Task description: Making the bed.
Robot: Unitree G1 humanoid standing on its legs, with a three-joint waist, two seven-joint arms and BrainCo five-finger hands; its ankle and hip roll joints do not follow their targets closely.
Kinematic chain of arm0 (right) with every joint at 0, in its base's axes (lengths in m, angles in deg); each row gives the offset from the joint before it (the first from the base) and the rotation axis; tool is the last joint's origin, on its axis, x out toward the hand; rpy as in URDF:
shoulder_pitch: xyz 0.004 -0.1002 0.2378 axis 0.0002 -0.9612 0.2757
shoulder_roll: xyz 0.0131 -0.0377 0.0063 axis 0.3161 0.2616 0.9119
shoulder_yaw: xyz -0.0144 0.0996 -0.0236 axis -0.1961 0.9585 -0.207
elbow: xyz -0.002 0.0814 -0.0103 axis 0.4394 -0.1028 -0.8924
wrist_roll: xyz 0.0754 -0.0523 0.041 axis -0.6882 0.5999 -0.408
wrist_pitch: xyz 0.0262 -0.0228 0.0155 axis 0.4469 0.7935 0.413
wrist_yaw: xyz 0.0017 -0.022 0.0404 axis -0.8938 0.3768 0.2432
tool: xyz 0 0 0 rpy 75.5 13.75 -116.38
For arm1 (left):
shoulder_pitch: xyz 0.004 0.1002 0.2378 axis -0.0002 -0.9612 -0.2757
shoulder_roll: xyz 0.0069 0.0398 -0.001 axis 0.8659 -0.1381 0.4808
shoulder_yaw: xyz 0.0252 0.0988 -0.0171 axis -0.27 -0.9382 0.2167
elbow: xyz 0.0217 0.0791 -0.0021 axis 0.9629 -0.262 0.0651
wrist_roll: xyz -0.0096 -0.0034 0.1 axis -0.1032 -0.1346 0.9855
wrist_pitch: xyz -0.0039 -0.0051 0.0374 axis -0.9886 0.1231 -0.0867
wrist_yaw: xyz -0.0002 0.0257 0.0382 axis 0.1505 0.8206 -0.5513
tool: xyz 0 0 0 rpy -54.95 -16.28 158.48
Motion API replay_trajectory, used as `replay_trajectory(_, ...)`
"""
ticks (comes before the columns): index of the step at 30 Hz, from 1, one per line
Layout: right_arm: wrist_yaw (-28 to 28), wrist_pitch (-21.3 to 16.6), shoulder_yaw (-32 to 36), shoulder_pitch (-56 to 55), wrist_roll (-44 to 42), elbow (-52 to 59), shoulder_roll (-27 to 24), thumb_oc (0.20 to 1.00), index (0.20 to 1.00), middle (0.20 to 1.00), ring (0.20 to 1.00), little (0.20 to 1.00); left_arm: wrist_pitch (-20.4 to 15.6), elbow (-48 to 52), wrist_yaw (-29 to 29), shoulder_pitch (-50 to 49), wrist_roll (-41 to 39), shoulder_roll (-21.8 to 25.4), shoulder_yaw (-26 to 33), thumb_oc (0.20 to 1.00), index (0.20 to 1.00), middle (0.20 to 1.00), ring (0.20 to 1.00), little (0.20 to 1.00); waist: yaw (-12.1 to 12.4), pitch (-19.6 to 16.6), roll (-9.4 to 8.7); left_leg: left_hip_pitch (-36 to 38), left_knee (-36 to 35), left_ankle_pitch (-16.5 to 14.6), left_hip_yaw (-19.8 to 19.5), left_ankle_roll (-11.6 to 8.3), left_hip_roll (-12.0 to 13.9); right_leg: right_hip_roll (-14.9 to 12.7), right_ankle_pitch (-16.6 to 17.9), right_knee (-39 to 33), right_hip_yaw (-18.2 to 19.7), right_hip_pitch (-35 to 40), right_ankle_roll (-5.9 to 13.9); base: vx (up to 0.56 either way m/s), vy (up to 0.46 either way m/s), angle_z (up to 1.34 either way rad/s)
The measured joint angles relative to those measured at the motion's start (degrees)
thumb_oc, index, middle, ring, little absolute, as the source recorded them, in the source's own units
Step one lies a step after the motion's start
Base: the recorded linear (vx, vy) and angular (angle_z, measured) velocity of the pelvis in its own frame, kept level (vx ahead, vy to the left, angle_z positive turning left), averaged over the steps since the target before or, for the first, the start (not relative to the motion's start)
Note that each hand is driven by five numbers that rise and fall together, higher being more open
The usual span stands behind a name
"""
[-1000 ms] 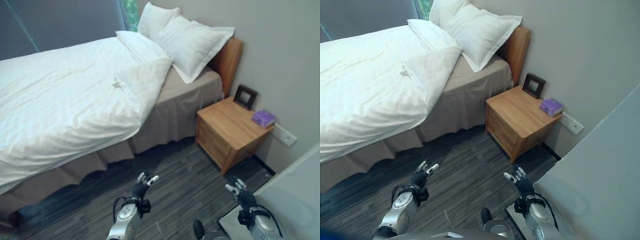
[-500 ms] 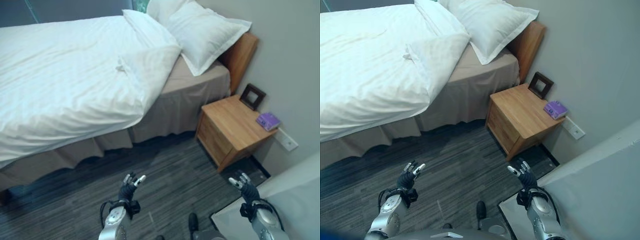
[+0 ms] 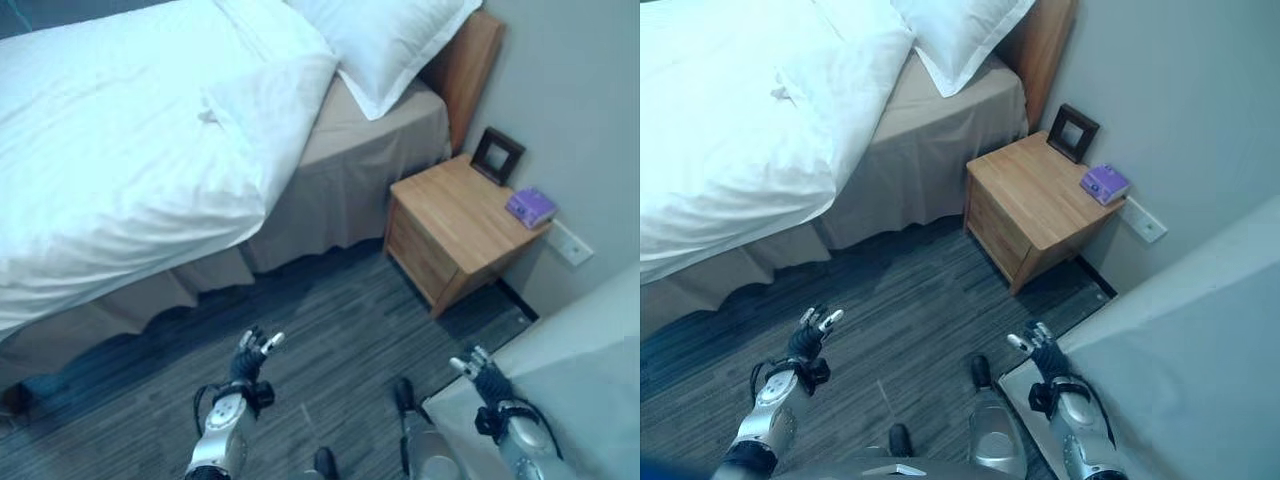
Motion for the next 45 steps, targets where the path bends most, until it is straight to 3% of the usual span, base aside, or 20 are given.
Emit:
replay_trajectory(7,0.1,0.5,-3.8,-5.9,0.5,1.4,2.0,1.0,1.0,1.0,1.0,1.0,0.0,1.0,0.5,2.3,0.0,-1.8,-3.0,1.0,1.0,1.0,1.0,1.0,-4.0,-0.8,2.88,1.1,1.5,-0.3,-4.3,-4.31,6.5,5.0,-5.2,4.8,-6.2,2.3,-5.41,0.39,-0.27,0.41)
replay_trajectory(11,0.7,1.6,-6.7,-6.2,0.5,1.5,2.2,1.0,1.0,1.0,1.0,1.0,0.2,0.5,0.6,2.9,-0.7,-2.0,-2.4,1.0,1.0,1.0,1.0,1.0,-4.0,-1.4,1.7,-8.4,18.3,-2.5,-5.4,-7.71,6.4,5.6,-11.5,15.1,-5.7,-1.8,-8.78,0.39,-0.456,0.29)
replay_trajectory(12,0.5,1.4,-8.6,-7.1,0.5,2.8,3.1,1.0,1.0,1.0,1.0,1.0,0.2,0.6,0.5,2.9,-0.7,-1.3,-3.4,1.0,1.0,1.0,1.0,1.0,-3.1,-2.2,-0.32,-14.3,29.0,-2.3,-2.5,-8.13,6.2,5.2,-15.7,20.5,-6.5,-3.4,-12.17,0.22,-0.262,0.1)
replay_trajectory(15,1.0,1.8,-10.2,-6.1,0.5,2.2,4.2,1.0,1.0,1.0,1.0,1.0,0.5,0.4,0.5,3.3,-0.7,-1.6,-4.8,1.0,1.0,1.0,1.0,1.0,-0.5,-2.0,-0.57,-18.7,41.0,2.0,2.3,-4.98,8.8,5.6,-14.1,14.3,-6.1,0.1,-14.15,0.28,-0.237,-0.24)
replay_trajectory(17,0.8,2.3,-9.9,-3.8,0.6,1.0,3.7,1.0,1.0,1.0,1.0,1.0,0.4,0.6,0.7,4.3,-0.7,-3.3,-5.6,1.0,1.0,1.0,1.0,1.0,-0.3,-2.2,-1.04,-17.7,37.5,7.8,5.2,-3.68,7.0,4.6,-13.6,10.7,-4.9,2.1,-13.02,0.34,-0.09,-0.19)
replay_trajectory(18,0.8,2.2,-9.7,-2.9,0.5,1.1,3.2,1.0,1.0,1.0,1.0,1.0,0.4,1.0,0.7,4.1,-0.7,-3.6,-5.8,1.0,1.0,1.0,1.0,1.0,-0.9,-2.0,0.21,-18.2,38.6,7.4,6.0,-4.95,8.0,5.6,-15.5,17.4,-7.1,0.0,-13.36,0.46,-0.098,0.19)
replay_trajectory(20,0.8,2.2,-10.3,-3.9,0.5,0.9,3.8,1.0,1.0,1.0,1.0,1.0,-0.1,1.4,0.8,3.9,-0.7,-2.4,-6.9,1.0,1.0,1.0,1.0,1.0,-0.5,-1.4,-3.94,-20.0,43.4,7.7,11.3,-6.19,9.4,5.3,-17.8,19.4,-4.9,2.9,-15.38,0.21,-0.01,0.42)
replay_trajectory(23,0.7,1.9,-7.3,-3.3,0.5,0.2,3.1,1.0,1.0,1.0,1.0,1.0,0.2,1.3,0.9,2.3,-0.6,-2.3,-7.7,1.0,1.0,1.0,1.0,1.0,1.0,-2.3,-1.81,-19.6,25.6,6.4,11.4,-7.24,8.2,5.8,-16.7,15.0,-2.8,3.2,-14.67,0.28,0.051,-0.07)
replay_trajectory(25,0.6,1.7,-3.7,-2.5,0.5,-0.1,1.2,1.0,1.0,1.0,1.0,1.0,0.3,-0.7,0.7,2.8,-0.6,-1.9,-7.5,1.0,1.0,1.0,1.0,1.0,1.7,-2.1,-0.32,-17.6,7.3,7.0,4.7,-6.84,4.4,5.8,-15.8,12.3,-0.8,4.6,-15.04,0.28,0.055,-0.13)
replay_trajectory(28,0.5,1.3,0.3,-2.7,0.5,-0.2,-1.9,1.0,1.0,1.0,1.0,1.0,0.2,-1.1,0.7,2.8,-0.6,-1.9,-7.1,1.0,1.0,1.0,1.0,1.0,1.9,-2.0,1.17,-16.6,8.1,5.8,3.5,-7.96,4.6,5.4,-15.9,11.1,-0.5,5.5,-14.98,0.27,0.05,-0.26)
replay_trajectory(29,0.3,0.9,1.1,-3.0,0.5,0.6,-5.3,1.0,1.0,1.0,1.0,1.0,0.1,-1.2,0.7,2.8,-0.6,-2.4,-6.9,1.0,1.0,1.0,1.0,1.0,1.8,-2.6,3.61,-16.4,9.8,2.3,3.3,-8.87,5.6,6.3,-15.9,9.0,0.6,5.8,-12.59,0.19,0.05,-0.46)
replay_trajectory(30,0.3,0.5,1.3,-2.4,0.5,0.4,-7.3,1.0,1.0,1.0,1.0,1.0,0.0,-1.3,0.7,2.9,-0.6,-3.0,-6.0,1.0,1.0,1.0,1.0,1.0,2.2,-2.9,6.71,-16.6,8.9,3.2,3.8,-7.41,7.1,8.6,-15.6,11.1,1.3,5.4,-11.08,0.18,0.062,-0.75)
replay_trajectory(32,0.1,0.2,2.8,-2.4,0.4,0.4,-7.3,1.0,1.0,1.0,1.0,1.0,-0.3,-0.6,0.5,2.3,-0.6,-1.4,-3.3,1.0,1.0,1.0,1.0,1.0,3.0,-2.0,3.79,-14.6,6.3,3.8,5.8,-7.14,4.0,9.0,-21.6,26.7,1.6,4.1,-10.08,0.36,0.16,-0.42)
replay_trajectory(33,0.1,0.2,3.1,-2.7,0.4,0.4,-6.9,1.0,1.0,1.0,1.0,1.0,-0.3,-0.6,0.5,1.9,-0.6,-0.4,-3.4,1.0,1.0,1.0,1.0,1.0,2.8,-2.3,0.94,-14.0,7.0,4.5,6.9,-6.24,1.8,7.4,-23.6,22.7,2.6,7.6,-11.59,0.34,0.195,-0.09)
replay_trajectory(36,-0.1,-0.1,5.2,-0.5,0.1,-0.3,-5.9,1.0,1.0,1.0,1.0,1.0,-0.2,-3.5,0.4,0.8,-0.7,-0.9,-3.4,1.0,1.0,1.0,1.0,1.0,2.5,-1.5,1.46,-16.8,14.7,6.3,6.7,-3.65,2.1,3.8,-23.4,16.0,3.6,10.5,-13.25,0.17,0.14,-0.61)
replay_trajectory(38,0.0,-0.1,4.2,-1.8,0.0,1.2,-6.5,1.0,1.0,1.0,1.0,1.0,-0.3,-3.1,0.4,1.1,-0.7,-1.1,-3.3,1.0,1.0,1.0,1.0,1.0,1.3,-2.2,2.79,-18.2,15.7,4.4,5.4,-5.29,4.7,3.3,-22.4,13.2,4.4,11.0,-9.59,0.21,0.227,-0.35)
replay_trajectory(39,-0.5,0.3,4.2,-2.3,0.0,0.1,-5.5,1.0,1.0,1.0,1.0,1.0,-0.2,-3.2,0.3,1.9,-0.7,-0.9,-3.6,1.0,1.0,1.0,1.0,1.0,0.1,-2.8,2.07,-17.5,14.9,3.8,6.4,-1.87,3.4,1.3,-22.3,12.1,4.9,11.5,-8.87,0.19,0.232,0.01)
replay_trajectory(40,-0.5,0.3,4.2,-2.3,0.0,0.0,-5.3,1.0,1.0,1.0,1.0,1.0,-0.2,-3.1,0.3,2.0,-0.7,-0.8,-3.6,1.0,1.0,1.0,1.0,1.0,0.2,-2.9,1.79,-17.5,14.7,3.8,6.7,-1.82,3.2,1.0,-22.3,12.0,5.1,11.4,-8.87,0.18,0.298,-0.4)
replay_trajectory(42,-0.3,0.3,2.5,-2.3,-0.2,0.7,-4.0,1.0,1.0,1.0,1.0,1.0,-0.4,-2.0,0.3,2.9,-0.7,0.7,-3.6,1.0,1.0,1.0,1.0,1.0,0.3,-4.1,-1.13,-16.6,12.0,3.4,10.3,2.71,-1.1,-2.6,-20.0,8.6,9.0,11.6,-6.5,0.12,0.269,-0.54)
replay_trajectory(45,-0.2,0.4,0.5,-0.8,-0.1,1.3,-4.0,1.0,1.0,1.0,1.0,1.0,-0.4,-2.0,0.3,3.7,-0.7,1.1,-3.8,1.0,1.0,1.0,1.0,1.0,0.4,-3.7,-0.44,-14.2,8.0,4.4,11.6,6.05,-2.8,-3.2,-17.0,15.3,9.4,8.3,-2.94,0.06,0.189,-0.13)
